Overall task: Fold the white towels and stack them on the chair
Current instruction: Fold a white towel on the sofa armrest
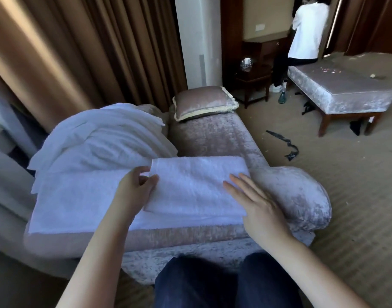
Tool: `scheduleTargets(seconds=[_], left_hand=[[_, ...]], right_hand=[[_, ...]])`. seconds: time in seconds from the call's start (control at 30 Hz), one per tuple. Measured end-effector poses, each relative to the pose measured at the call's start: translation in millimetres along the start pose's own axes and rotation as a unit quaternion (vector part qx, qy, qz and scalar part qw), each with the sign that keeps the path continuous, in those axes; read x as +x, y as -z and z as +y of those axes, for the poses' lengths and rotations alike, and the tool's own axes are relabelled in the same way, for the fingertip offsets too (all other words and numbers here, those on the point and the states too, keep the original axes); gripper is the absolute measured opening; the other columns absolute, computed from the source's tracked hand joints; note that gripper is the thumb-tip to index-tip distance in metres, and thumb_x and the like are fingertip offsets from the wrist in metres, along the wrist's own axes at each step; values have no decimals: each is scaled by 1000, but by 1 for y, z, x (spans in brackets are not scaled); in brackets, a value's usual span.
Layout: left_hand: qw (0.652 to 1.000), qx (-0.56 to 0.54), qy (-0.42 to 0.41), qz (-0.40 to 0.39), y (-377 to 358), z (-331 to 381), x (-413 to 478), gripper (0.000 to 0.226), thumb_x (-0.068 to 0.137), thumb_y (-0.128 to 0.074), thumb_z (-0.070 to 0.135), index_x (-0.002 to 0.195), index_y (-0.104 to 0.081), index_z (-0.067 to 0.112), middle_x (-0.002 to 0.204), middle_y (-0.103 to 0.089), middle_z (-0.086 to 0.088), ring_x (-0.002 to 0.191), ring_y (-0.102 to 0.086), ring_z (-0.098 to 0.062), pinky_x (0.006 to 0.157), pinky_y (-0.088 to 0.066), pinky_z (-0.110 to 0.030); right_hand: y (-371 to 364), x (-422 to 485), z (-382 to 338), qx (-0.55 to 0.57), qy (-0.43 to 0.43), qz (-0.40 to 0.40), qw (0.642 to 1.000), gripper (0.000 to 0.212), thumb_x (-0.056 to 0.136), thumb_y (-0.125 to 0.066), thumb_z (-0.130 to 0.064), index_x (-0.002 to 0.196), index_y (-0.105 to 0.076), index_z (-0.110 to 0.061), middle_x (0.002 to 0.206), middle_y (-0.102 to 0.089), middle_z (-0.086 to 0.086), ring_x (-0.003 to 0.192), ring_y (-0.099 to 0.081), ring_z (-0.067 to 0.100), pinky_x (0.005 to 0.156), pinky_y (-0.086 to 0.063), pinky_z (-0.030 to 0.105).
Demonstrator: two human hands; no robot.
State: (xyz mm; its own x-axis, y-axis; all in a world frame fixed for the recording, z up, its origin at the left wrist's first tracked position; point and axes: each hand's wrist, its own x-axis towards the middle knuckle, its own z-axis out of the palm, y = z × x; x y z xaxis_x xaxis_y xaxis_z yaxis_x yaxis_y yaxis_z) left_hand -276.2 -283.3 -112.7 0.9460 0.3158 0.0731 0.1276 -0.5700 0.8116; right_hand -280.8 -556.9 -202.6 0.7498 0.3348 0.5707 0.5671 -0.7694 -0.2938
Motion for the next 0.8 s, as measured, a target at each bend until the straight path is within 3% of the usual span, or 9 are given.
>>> scheduleTargets(seconds=[0.07, 0.13, 0.17, 0.23, 0.3, 0.4, 0.57, 0.8], left_hand=[[995, 95, -22, -11, 0, 1, -4, 32, 96, -55, 15, 126, -46, 19, 67, -58, -6, 60, -52, -16, 51, -37, -17], [964, 255, -75, 12, -3, -2, -11, 51, 94, -57, 15, 140, -38, 14, 100, -62, -16, 84, -58, -27, 65, -43, -29], [941, 311, -122, 52, -6, -1, -14, 53, 92, -60, 15, 141, -40, 10, 113, -58, -19, 96, -57, -36, 72, -46, -39], [901, 322, -255, 141, -20, 3, -18, 44, 91, -58, 17, 132, -53, 3, 119, -59, -21, 102, -58, -42, 74, -51, -47], [882, 290, -342, 141, -43, 13, -20, 42, 92, -46, 25, 125, -60, 4, 123, -62, -15, 109, -60, -36, 85, -52, -47], [875, 322, -351, 88, -76, 7, -25, 50, 95, -38, 35, 127, -62, 5, 132, -61, -11, 122, -57, -31, 100, -44, -51], [870, 335, -347, 106, -86, -25, -19, 53, 98, -36, 38, 133, -58, 5, 138, -56, -14, 130, -50, -32, 110, -30, -49], [875, 324, -338, 124, -94, -26, -19, 53, 100, -33, 39, 133, -58, 6, 138, -56, -12, 131, -49, -29, 112, -31, -50]], right_hand=[[3, 0, -4, -4, 5, -47, 999, 71, 77, -51, 0, 145, -43, -18, 155, -33, 0, 146, -20, 18, 115, -31, 42], [5, -6, -6, -36, 24, -83, 996, 65, 88, -42, -31, 151, -31, -19, 160, -20, -1, 149, -10, 18, 120, -14, 39], [7, -8, -7, -48, 34, -93, 994, 66, 92, -40, -41, 152, -28, -19, 161, -16, -1, 150, -7, 18, 119, -10, 38], [13, -4, -10, -48, 23, -87, 995, 63, 98, -29, -53, 151, -33, -19, 160, -20, -2, 149, -11, 17, 118, -10, 37], [16, 12, -16, -25, -5, -48, 999, 62, 101, -18, -53, 142, -48, -18, 152, -38, -1, 144, -29, 19, 116, -21, 38], [9, 42, -24, -40, -16, -10, 999, 55, 100, -26, -42, 133, -58, -13, 140, -54, 5, 132, -47, 24, 109, -38, 43], [-15, 53, -14, -92, -51, -51, 993, 71, 99, -12, -55, 139, -51, -12, 144, -50, 5, 136, -42, 22, 115, -19, 33], [-18, 50, -16, -89, -61, -11, 994, 64, 100, -21, -50, 132, -59, -9, 134, -59, 7, 128, -52, 25, 110, -31, 40]])
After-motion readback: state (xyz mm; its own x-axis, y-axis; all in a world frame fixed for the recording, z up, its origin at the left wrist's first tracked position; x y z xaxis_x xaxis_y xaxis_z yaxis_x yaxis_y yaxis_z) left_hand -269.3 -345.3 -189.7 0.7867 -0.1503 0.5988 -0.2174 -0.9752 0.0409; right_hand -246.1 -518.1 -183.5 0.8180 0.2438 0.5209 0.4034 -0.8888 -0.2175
